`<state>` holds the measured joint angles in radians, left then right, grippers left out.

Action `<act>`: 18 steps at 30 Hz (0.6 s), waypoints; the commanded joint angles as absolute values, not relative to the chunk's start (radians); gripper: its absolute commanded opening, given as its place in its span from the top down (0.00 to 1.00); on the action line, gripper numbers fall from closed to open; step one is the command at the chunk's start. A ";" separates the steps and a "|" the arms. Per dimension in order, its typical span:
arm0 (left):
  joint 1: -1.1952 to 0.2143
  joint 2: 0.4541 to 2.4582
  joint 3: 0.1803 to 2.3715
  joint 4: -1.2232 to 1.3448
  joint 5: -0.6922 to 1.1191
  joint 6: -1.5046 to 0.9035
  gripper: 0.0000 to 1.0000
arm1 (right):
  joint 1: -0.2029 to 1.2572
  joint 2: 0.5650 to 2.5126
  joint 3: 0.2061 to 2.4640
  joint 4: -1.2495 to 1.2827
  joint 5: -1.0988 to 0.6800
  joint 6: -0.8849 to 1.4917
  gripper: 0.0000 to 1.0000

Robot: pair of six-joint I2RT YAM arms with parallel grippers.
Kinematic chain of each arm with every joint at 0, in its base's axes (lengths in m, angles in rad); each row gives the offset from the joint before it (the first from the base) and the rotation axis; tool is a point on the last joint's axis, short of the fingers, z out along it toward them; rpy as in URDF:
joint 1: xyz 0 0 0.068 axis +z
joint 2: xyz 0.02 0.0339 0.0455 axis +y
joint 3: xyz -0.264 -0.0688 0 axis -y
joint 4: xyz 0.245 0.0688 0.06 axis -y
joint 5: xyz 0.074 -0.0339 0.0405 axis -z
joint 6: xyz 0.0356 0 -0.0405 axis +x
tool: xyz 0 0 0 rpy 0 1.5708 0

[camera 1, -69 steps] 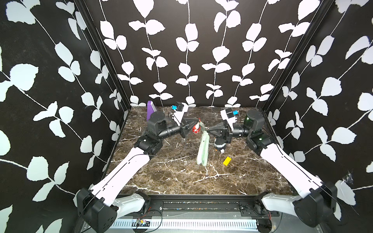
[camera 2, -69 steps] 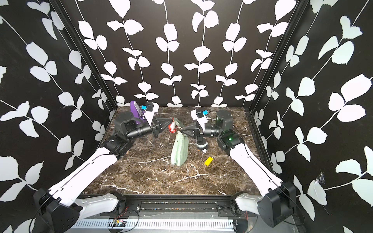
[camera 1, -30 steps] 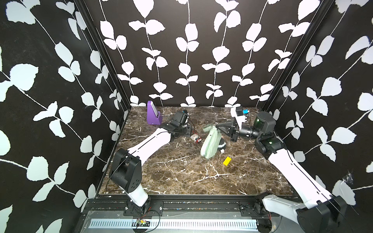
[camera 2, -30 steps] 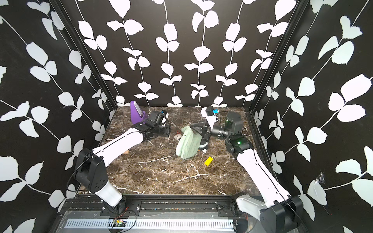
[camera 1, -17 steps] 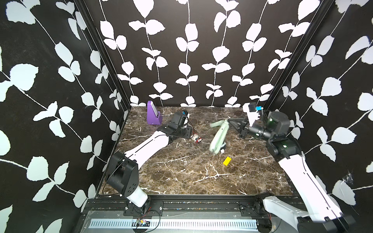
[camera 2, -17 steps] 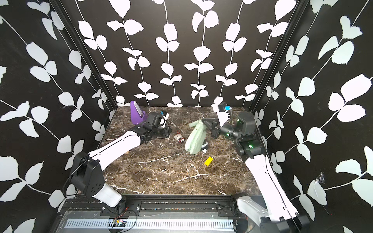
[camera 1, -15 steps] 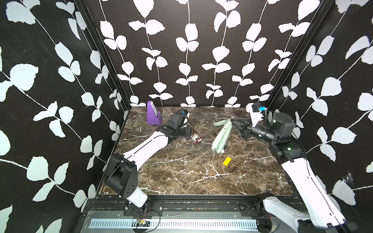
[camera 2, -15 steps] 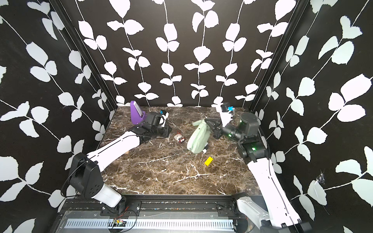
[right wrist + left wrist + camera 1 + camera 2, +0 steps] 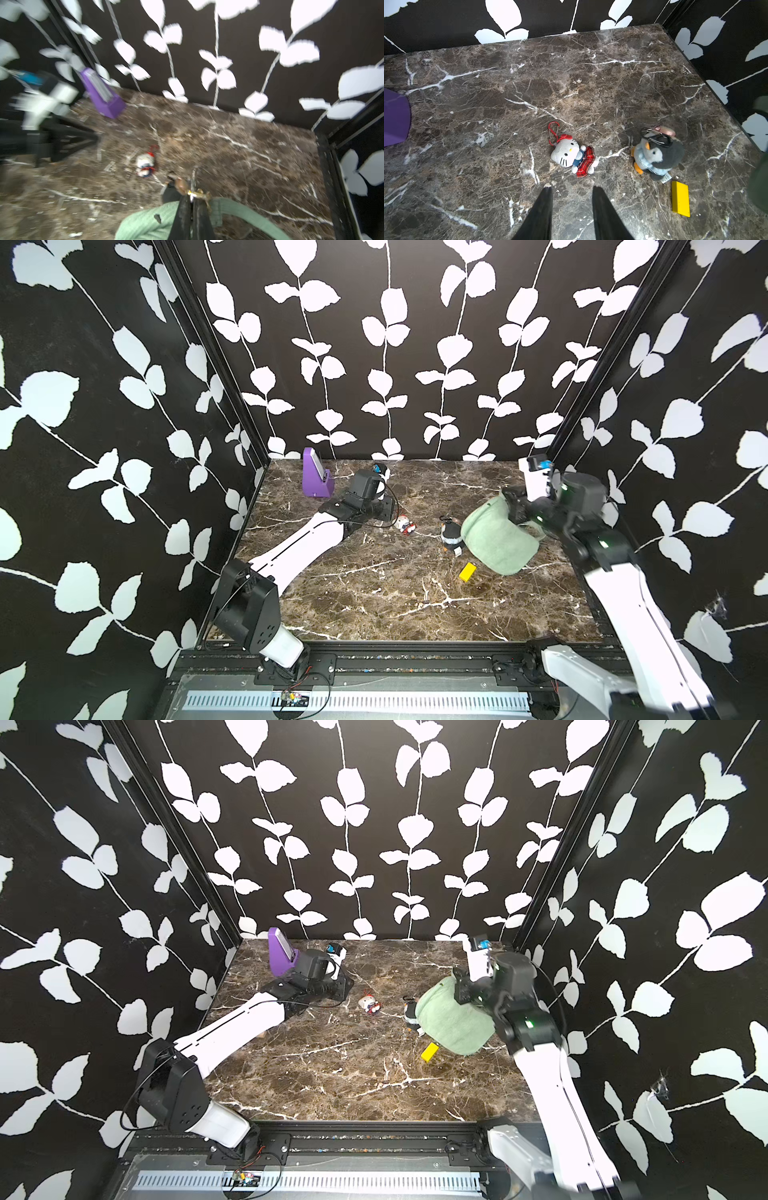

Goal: Remove the decoration from the bag
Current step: Place the bag at the center of the board.

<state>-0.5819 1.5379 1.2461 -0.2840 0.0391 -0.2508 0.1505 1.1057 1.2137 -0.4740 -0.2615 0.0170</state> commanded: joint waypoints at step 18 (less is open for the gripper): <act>-0.584 1.509 1.216 -0.267 0.029 -0.244 0.66 | 0.024 1.814 1.531 -0.147 -0.254 0.011 1.00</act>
